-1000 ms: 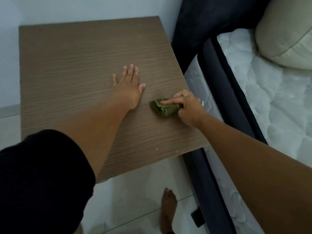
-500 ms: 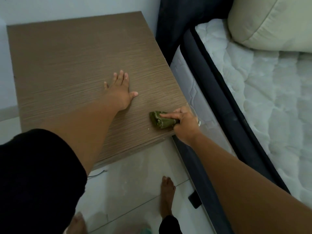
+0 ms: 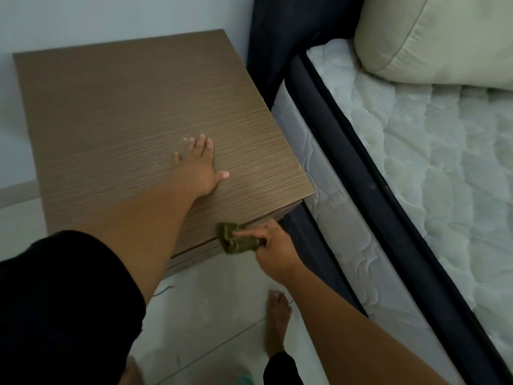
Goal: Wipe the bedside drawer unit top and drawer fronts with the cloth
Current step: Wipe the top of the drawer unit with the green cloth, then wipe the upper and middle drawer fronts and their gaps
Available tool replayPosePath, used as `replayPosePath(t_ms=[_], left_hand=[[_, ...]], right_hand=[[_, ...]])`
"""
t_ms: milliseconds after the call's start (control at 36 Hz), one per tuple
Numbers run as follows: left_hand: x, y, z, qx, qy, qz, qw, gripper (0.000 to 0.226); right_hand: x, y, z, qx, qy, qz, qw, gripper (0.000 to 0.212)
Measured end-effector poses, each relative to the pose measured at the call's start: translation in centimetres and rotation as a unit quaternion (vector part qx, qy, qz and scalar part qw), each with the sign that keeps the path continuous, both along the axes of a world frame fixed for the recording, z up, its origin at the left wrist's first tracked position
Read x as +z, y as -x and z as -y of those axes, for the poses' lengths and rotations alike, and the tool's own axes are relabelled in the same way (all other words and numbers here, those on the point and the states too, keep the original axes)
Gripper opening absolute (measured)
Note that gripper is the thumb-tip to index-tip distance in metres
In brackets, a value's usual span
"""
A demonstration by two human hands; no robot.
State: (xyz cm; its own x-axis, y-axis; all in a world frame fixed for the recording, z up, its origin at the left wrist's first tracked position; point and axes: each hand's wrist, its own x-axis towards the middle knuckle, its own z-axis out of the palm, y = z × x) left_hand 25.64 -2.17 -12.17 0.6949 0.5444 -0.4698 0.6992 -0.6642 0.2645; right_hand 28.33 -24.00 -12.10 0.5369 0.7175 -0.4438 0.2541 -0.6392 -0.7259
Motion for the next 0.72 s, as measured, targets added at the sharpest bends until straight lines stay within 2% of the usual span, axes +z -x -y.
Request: replayPosePath(t_ms=[83,167,250,333,417,500,722], left_hand=[[0.3,0.2,0.2,0.001,0.002,0.009,1.000,0.083],[0.7,0.2,0.3,-0.015,0.000,0.024,1.000,0.080],[0.8,-0.5,0.7,-0.054,0.011,0.031,0.998,0.076],[1.2,-2.4,1.5,-0.095,0.015,0.037,0.995,0.072],[1.4,-4.9,2.5,-0.140,0.011,0.051,0.989,0.068],[1.5,-7.4,3.4,-0.188,0.014,0.054,0.980,0.065],[-0.2,-11.5,4.6,-0.274,-0.067,0.063,0.957,0.061]], right_hand=[[-1.1,-0.1,2.0,-0.025,0.015,0.020,0.999,0.045],[-1.0,-1.6,3.7,-0.221,-0.009,-0.018,0.975,0.041],[0.1,-3.4,4.5,-0.432,-0.103,-0.124,0.887,0.035],[0.5,-5.1,4.1,-0.525,-0.200,-0.182,0.807,0.033],[0.0,-6.4,3.1,-0.553,-0.259,-0.201,0.766,0.035],[-1.0,-7.1,1.9,-0.541,-0.309,-0.223,0.749,0.035],[-4.2,-7.9,1.3,-0.506,-0.371,-0.196,0.754,0.033]])
